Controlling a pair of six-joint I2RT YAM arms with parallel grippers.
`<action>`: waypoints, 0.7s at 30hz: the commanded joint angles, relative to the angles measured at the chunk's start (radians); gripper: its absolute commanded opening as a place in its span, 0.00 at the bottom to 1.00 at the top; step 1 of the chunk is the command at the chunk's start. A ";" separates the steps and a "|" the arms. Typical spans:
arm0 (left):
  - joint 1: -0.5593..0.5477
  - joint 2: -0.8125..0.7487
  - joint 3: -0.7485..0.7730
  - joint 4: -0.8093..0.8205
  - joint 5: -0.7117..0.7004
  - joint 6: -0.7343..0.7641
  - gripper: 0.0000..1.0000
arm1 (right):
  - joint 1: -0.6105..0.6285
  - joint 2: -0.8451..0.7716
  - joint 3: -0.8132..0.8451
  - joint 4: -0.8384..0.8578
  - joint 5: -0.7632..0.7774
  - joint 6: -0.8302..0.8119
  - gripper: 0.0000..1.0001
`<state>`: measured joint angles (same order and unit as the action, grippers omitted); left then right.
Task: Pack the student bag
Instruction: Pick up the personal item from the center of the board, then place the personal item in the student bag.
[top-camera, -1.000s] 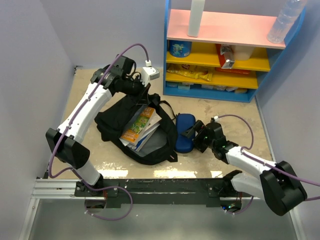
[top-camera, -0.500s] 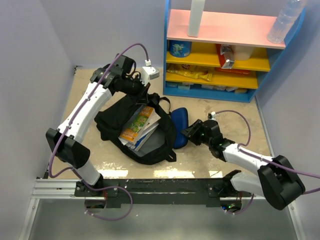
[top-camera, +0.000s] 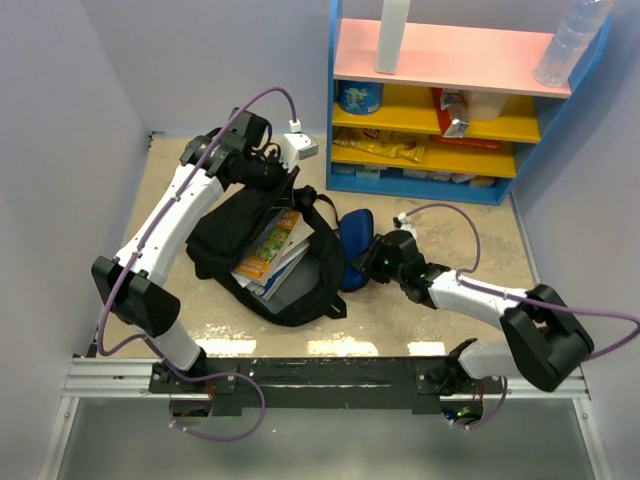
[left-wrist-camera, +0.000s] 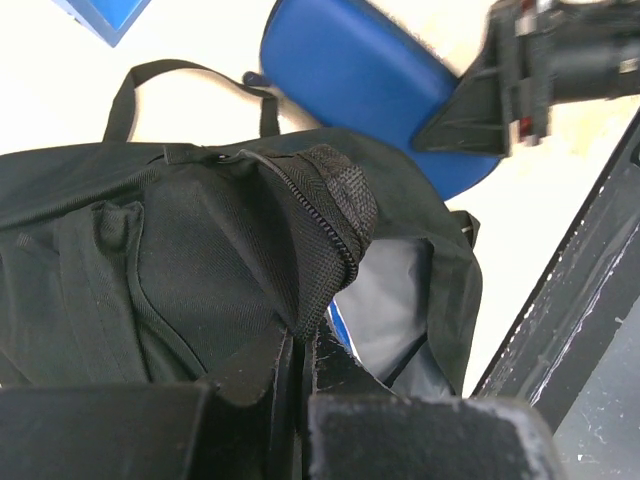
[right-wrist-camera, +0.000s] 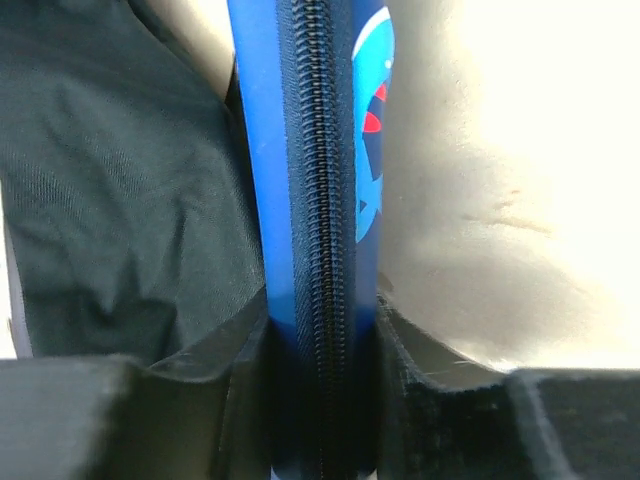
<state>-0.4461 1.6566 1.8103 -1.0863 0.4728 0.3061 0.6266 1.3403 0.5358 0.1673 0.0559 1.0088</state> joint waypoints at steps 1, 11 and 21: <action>-0.005 -0.018 0.055 0.040 0.027 -0.007 0.00 | 0.004 -0.180 0.117 -0.157 0.168 -0.082 0.16; -0.005 0.000 0.060 0.084 0.043 -0.030 0.00 | 0.071 -0.320 0.472 -0.561 0.191 -0.171 0.13; -0.005 0.038 0.147 0.100 0.059 -0.024 0.00 | 0.392 -0.052 0.595 -0.650 0.214 -0.067 0.08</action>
<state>-0.4458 1.6966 1.8500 -1.0836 0.4641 0.2970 0.9642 1.2510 1.1011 -0.4007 0.2687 0.8936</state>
